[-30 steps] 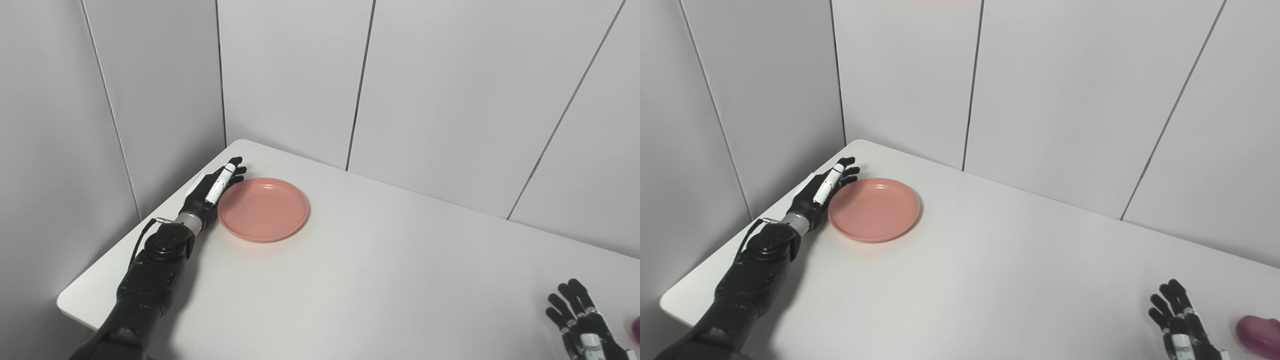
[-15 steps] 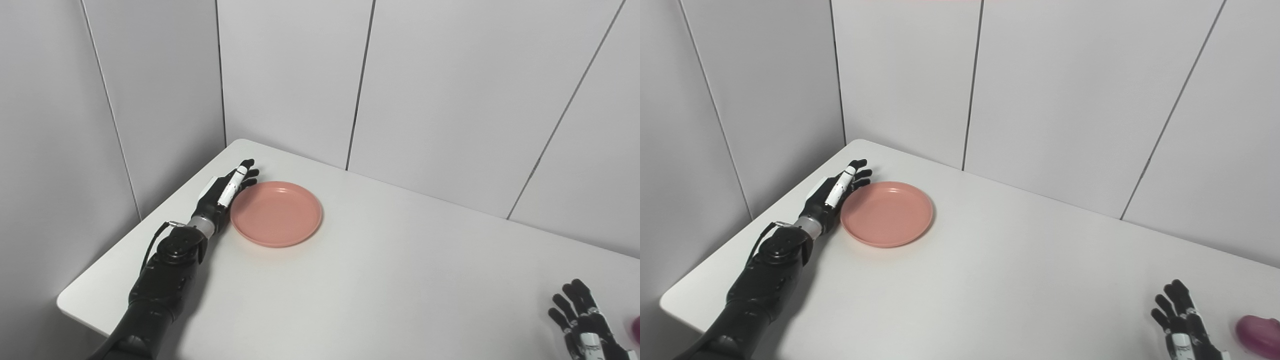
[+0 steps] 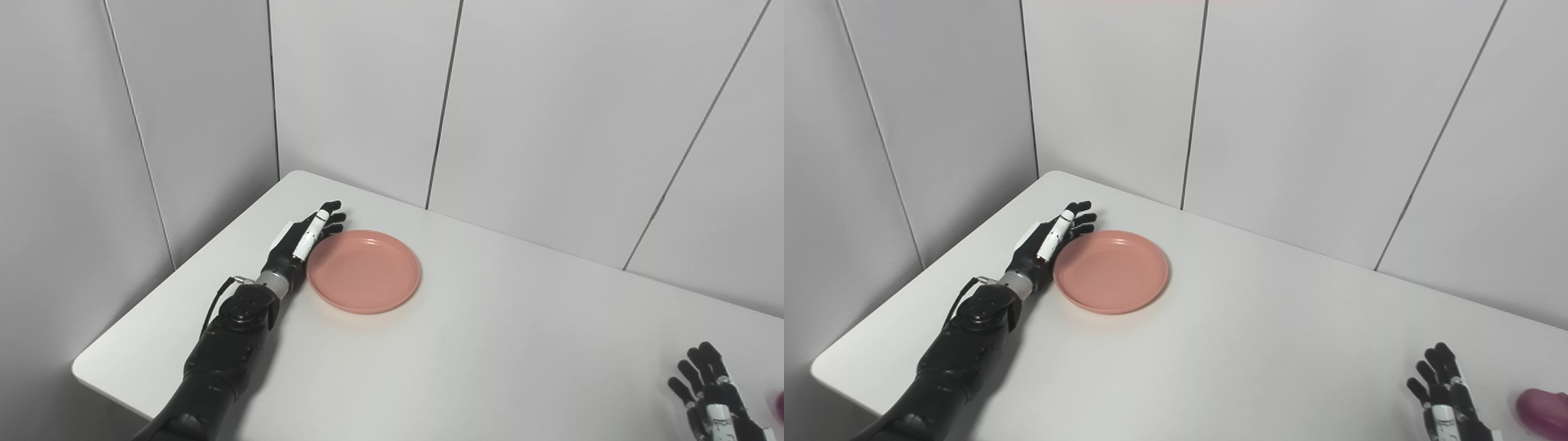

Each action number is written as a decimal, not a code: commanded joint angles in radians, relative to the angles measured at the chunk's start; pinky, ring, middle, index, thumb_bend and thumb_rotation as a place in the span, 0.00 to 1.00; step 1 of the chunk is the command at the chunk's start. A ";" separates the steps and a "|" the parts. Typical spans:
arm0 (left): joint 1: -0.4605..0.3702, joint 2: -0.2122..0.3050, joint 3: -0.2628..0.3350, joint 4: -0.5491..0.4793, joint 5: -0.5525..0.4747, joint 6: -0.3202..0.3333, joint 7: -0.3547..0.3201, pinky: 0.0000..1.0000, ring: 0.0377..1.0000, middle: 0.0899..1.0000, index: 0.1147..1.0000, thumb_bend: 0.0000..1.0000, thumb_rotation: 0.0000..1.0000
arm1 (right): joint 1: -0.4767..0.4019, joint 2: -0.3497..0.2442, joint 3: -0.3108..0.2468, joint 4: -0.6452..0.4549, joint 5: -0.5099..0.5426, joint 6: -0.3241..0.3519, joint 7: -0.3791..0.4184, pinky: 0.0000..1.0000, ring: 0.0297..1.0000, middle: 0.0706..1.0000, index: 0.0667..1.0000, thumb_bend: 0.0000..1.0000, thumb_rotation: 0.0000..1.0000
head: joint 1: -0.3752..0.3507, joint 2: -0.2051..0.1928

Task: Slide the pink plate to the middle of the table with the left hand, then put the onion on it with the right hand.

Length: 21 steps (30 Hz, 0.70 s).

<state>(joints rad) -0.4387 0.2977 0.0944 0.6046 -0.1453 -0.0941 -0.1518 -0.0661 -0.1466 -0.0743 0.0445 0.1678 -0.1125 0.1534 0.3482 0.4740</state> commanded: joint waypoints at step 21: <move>0.043 -0.094 -0.082 -0.215 -0.015 0.164 -0.041 0.94 0.94 0.93 0.93 0.54 1.00 | -0.024 0.073 0.033 0.021 -0.081 -0.049 -0.039 1.00 0.99 0.98 0.99 0.67 0.83 | -0.300 0.070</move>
<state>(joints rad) -0.3838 0.2210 0.0256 0.4133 -0.1474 0.0382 -0.1575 -0.0906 -0.0973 -0.0558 0.0603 0.0949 -0.1206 0.1247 0.0480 0.5430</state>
